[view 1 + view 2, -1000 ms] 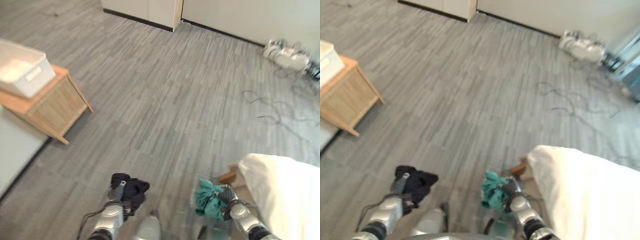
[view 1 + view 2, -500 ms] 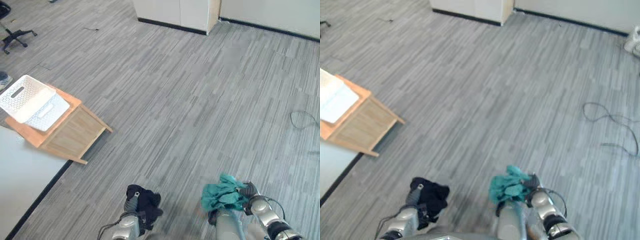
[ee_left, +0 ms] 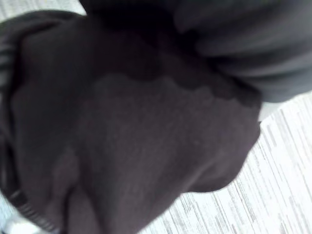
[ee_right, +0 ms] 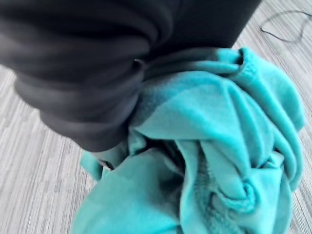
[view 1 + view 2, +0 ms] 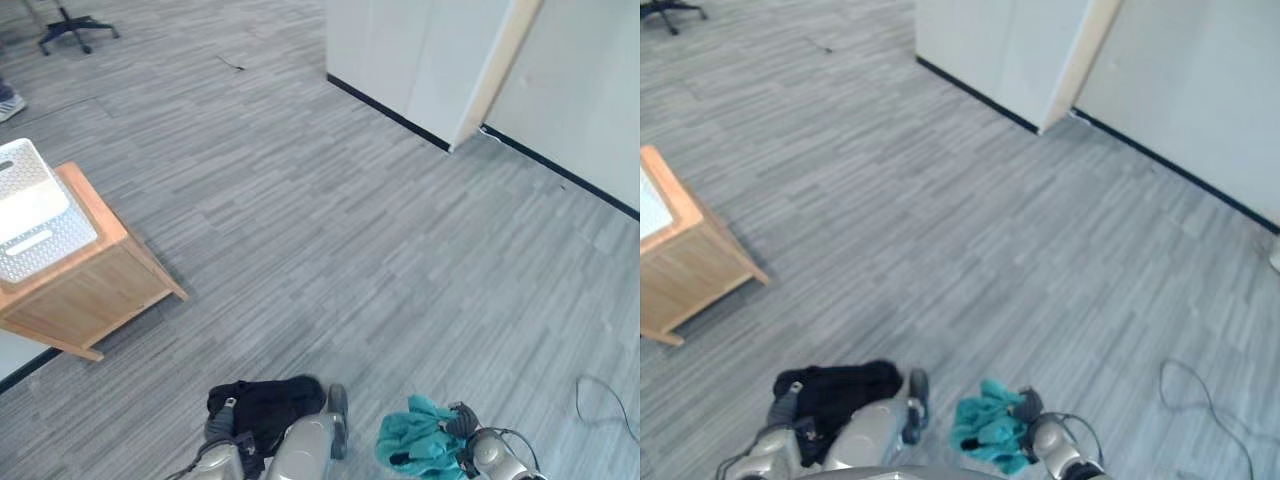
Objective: Tidy up the quilt and then pick up the clothes from the bed and put them into the laundry hamper.
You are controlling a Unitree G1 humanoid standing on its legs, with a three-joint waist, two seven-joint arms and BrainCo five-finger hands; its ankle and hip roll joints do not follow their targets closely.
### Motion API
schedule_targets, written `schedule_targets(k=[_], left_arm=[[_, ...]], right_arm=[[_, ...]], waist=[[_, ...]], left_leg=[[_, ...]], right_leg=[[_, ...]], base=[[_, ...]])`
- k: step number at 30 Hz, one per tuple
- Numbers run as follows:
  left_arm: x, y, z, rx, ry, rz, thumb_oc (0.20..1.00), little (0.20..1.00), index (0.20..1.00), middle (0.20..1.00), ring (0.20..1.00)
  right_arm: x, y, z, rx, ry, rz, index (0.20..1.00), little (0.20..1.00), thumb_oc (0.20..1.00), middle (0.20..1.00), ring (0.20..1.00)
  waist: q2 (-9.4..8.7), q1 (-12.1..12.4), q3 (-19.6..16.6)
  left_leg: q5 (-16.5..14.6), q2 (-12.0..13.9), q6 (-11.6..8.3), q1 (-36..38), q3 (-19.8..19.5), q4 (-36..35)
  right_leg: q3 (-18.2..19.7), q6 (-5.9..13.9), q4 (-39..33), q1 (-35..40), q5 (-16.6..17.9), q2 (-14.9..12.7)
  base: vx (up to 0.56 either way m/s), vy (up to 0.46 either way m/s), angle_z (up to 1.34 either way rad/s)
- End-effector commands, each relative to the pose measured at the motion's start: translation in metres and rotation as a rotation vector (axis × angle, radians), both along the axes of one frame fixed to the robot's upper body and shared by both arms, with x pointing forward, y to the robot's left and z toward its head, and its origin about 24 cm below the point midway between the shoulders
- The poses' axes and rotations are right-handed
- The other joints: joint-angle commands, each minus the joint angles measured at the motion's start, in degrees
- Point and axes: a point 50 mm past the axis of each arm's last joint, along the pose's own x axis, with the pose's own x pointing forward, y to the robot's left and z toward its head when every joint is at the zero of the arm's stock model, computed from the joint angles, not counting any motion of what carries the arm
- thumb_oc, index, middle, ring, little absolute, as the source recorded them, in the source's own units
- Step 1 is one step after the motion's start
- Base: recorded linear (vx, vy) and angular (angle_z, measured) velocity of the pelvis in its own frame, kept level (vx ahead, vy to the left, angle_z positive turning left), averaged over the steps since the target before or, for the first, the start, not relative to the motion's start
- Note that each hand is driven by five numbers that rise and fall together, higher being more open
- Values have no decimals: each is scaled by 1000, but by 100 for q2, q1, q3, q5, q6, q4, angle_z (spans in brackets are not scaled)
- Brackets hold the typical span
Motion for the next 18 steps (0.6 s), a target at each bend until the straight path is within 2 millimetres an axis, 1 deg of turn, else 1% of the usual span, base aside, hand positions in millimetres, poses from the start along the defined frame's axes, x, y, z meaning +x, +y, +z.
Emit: schedule_targets(k=[1, 2, 3, 5, 6, 7, 8, 9, 10, 11, 12, 13, 14, 15, 16, 17, 18], left_arm=[[15, 3, 10, 47, -68, -19, 200, 200, 200, 200, 200], [19, 7, 12, 69, -73, -19, 200, 200, 200, 200, 200], [24, 9, 15, 85, -83, -30, 200, 200, 200, 200, 200], [24, 9, 15, 85, -83, -30, 200, 200, 200, 200, 200], [37, 4, 21, 103, -132, -67, 200, 200, 200, 200, 200], [37, 4, 21, 103, -133, -66, 200, 200, 200, 200, 200], [39, 2, 23, 112, -144, -74, 200, 200, 200, 200, 200], [41, 1, 24, 120, -148, -78, 200, 200, 200, 200, 200], [44, 1, 25, 124, -156, -80, 200, 200, 200, 200, 200], [44, 1, 25, 124, -156, -80, 200, 200, 200, 200, 200], [44, 0, 23, 138, -142, -94, 200, 200, 200, 200, 200], [37, 0, 19, 135, -114, -103, 200, 200, 200, 200, 200], [37, 0, 19, 135, -114, -102, 200, 200, 200, 200, 200], [32, 1, 16, 132, -99, -91, 200, 200, 200, 200, 200], [30, -1, 15, 122, -96, -89, 200, 200, 200, 200, 200], [27, -4, 14, 101, -104, -78, 200, 200, 200, 200, 200], [29, -6, 16, 88, -129, -84, 200, 200, 200, 200, 200]], right_arm=[[31, -23, 19, -41, -120, -22, 200, 200, 200, 200, 200], [28, -24, 17, -43, -107, -26, 200, 200, 200, 200, 200], [26, -25, 16, -47, -98, -23, 200, 200, 200, 200, 200], [26, -25, 16, -48, -98, -22, 200, 200, 200, 200, 200], [30, -20, 18, -36, -111, -3, 200, 200, 200, 200, 200], [30, -20, 18, -36, -111, -3, 200, 200, 200, 200, 200], [34, -21, 21, -34, -128, 3, 200, 200, 200, 200, 200], [38, -22, 23, -37, -137, 14, 200, 200, 200, 200, 200], [41, -23, 25, -36, -143, 17, 200, 200, 200, 200, 200], [41, -23, 25, -36, -143, 17, 200, 200, 200, 200, 200], [44, -24, 26, -44, -136, 29, 200, 200, 200, 200, 200], [38, -20, 22, -41, -111, 54, 200, 200, 200, 200, 200], [38, -20, 22, -41, -110, 55, 200, 200, 200, 200, 200], [40, -20, 23, -39, -114, 62, 200, 200, 200, 200, 200], [40, -19, 24, -36, -120, 65, 200, 200, 200, 200, 200], [41, -16, 25, -15, -141, 65, 200, 200, 200, 200, 200], [45, -15, 29, -3, -168, 58, 200, 200, 200, 200, 200]], waist=[[402, 277, 85], [596, -11, 110], [641, -152, 142], [655, -181, 137], [625, -536, 197], [635, -551, 186], [568, -685, 201], [509, -813, 188], [509, -919, 177], [517, -922, 188], [524, -1085, 172], [401, -1173, 70], [416, -1183, 71], [376, -1229, -8], [450, -1204, -8], [439, -1137, 70], [306, -1035, 177]], left_leg=[[-596, 345, -544, 625, 300, -115], [-739, 347, -559, 1187, -105, -349], [-808, 329, -597, 1407, -327, -413], [-790, 344, -602, 1399, -356, -421], [-943, 256, -841, 1875, -1128, -535], [-930, 272, -847, 1859, -1143, -536], [-1006, 281, -971, 2023, -1371, -608], [-1180, 304, -1087, 2233, -1742, -668], [-1245, 399, -1210, 2420, -1972, -811], [-1246, 406, -1212, 2434, -1975, -815], [-1428, 622, -1390, 2735, -2382, -929], [-1462, 856, -1596, 2950, -2673, -708], [-1470, 876, -1602, 2961, -2678, -710], [-1315, 966, -1679, 2903, -2747, -534], [-1073, 1120, -1754, 2723, -2734, -69], [-606, 1244, -1806, 2270, -2570, 770], [-237, 1255, -1744, 1774, -2271, 1513]], right_leg=[[-10, 340, 828, -629, 2047, -213], [-69, 284, 1219, -1135, 1781, -656], [-49, 152, 1043, -1337, 1617, -786], [-89, 144, 1006, -1315, 1636, -765], [518, -92, -234, -1773, 1277, -596], [492, -102, -277, -1761, 1304, -577], [840, -103, -987, -1854, 1260, -517], [1280, -87, -1851, -2019, 1309, -507], [1531, -38, -2424, -2118, 1475, -553], [1524, -39, -2433, -2099, 1477, -548], [1995, 100, -2912, -2426, 1818, -673], [2103, 119, -2700, -2367, 1821, -591], [2089, 115, -2692, -2355, 1809, -577], [2024, 76, -2625, -2328, 1842, -559], [1945, 17, -2660, -2187, 1778, -452], [1815, -113, -2742, -1948, 1723, -400], [1621, -234, -2829, -1716, 1662, -464]], base=[[908, 13, 97], [852, -29, 93], [620, -48, 133], [379, -170, 128], [574, -290, 103], [793, -431, 127], [519, -333, 110], [747, -433, 182], [529, -292, 164], [673, -366, 165], [906, -601, 198], [910, -602, 199], [590, -469, 159], [271, -238, 67], [344, -385, 56], [280, -441, 86], [290, -658, 78]])
